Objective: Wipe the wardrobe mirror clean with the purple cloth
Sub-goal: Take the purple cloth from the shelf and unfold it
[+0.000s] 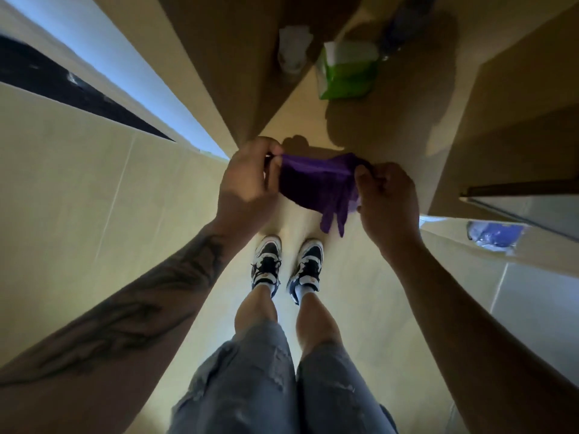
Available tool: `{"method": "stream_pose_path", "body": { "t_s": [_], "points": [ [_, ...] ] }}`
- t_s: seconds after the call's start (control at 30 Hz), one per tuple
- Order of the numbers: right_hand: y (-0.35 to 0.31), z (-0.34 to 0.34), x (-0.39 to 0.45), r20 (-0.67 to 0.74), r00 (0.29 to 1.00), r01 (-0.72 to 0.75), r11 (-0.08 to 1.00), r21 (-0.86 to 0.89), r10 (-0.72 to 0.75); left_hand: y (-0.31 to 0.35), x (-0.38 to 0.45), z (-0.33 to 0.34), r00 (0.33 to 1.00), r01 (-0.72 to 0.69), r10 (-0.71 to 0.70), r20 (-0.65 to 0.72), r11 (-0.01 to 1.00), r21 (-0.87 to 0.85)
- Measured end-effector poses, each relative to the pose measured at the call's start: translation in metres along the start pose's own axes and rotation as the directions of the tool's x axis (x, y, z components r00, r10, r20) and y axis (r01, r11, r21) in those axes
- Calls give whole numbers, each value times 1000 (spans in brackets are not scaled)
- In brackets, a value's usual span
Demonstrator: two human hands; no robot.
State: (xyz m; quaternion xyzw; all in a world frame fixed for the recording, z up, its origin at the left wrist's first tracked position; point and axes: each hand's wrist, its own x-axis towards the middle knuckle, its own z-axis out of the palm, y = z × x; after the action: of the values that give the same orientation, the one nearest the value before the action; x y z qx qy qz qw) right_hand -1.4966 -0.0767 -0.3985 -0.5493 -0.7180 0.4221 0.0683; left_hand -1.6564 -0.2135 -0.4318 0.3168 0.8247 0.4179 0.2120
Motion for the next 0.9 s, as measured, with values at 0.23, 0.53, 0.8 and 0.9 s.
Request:
{"method": "stream_pose_path", "body": {
  "t_s": [0.23,0.53,0.8,0.9],
  "points": [
    [-51,-81,-105,-28,999,45,997,-62,-47,115,-65,-64,999,-42,39,-28,990,-132],
    [-62,-181,-166,-79,948,301,948,-103,-309,227,-98,-100,991,-131,133,-7,972,-194],
    [-34,-271,-196,-63,940,334,942,-20,-335,349,-146,-92,934,-349,357,33,926,-147],
    [-25,-297,-204,-37,911,409,911,-45,-411,389,-161,-79,919,-390,395,4,908,-152]
  ]
}}
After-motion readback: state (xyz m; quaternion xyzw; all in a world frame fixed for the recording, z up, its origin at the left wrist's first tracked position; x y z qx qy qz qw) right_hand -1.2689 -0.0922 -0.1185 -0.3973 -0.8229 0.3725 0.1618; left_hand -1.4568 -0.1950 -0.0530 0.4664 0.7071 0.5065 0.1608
